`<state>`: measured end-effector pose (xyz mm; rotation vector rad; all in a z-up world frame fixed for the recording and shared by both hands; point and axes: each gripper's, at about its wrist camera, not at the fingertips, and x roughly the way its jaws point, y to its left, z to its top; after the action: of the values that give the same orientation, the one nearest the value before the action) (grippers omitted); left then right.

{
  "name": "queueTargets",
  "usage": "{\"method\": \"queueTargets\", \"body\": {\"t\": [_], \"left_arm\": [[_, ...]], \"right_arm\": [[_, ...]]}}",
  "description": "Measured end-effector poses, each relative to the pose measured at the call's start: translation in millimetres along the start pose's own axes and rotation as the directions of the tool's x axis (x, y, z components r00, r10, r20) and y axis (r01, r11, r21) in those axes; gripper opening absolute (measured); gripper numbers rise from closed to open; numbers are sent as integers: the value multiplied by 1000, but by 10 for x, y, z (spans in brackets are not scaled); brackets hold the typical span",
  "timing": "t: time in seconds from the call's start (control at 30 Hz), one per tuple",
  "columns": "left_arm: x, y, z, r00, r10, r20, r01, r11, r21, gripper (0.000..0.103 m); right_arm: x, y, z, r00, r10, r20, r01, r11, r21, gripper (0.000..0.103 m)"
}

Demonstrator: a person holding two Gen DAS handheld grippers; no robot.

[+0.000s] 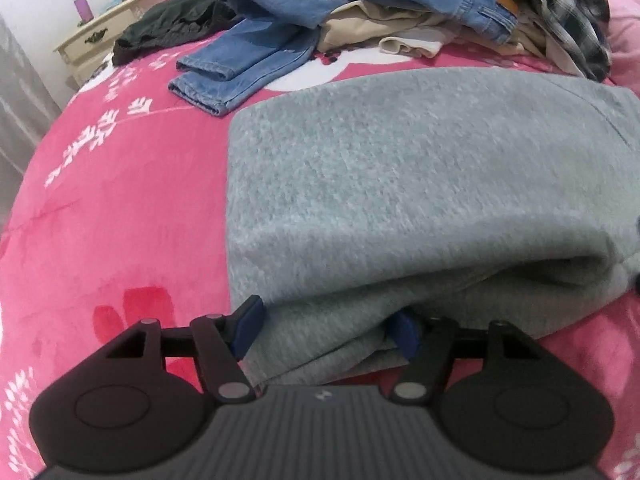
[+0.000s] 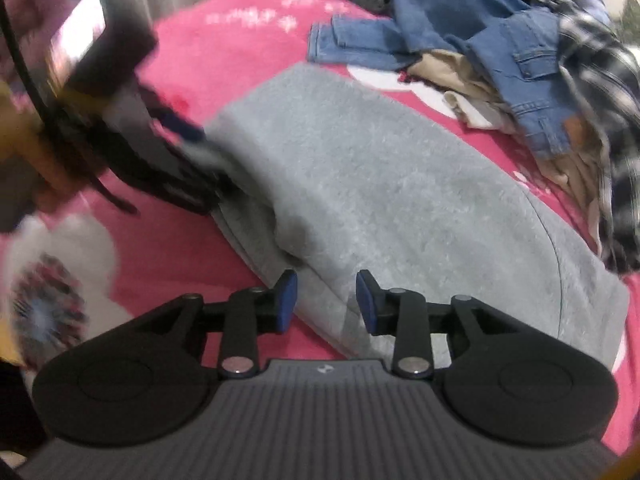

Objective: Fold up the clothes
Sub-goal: 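Pinch the folded sweatpants edge with the left gripper while the right gripper smooths it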

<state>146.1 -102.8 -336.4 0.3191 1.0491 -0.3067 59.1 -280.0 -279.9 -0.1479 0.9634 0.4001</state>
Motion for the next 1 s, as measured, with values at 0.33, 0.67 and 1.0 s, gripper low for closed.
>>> {"method": "queueTargets", "body": {"t": [0.33, 0.67, 1.0], "left_arm": [[-35, 20, -25, 1000, -16, 1, 16, 999, 37, 69], [-517, 512, 89, 999, -37, -31, 38, 999, 17, 67], [-261, 915, 100, 977, -185, -101, 148, 943, -298, 67]], "right_arm": [[219, -348, -96, 987, 132, 89, -155, 916, 369, 29], [496, -260, -363, 987, 146, -61, -104, 888, 449, 29], [302, -228, -67, 978, 142, 156, -207, 788, 580, 30]]}}
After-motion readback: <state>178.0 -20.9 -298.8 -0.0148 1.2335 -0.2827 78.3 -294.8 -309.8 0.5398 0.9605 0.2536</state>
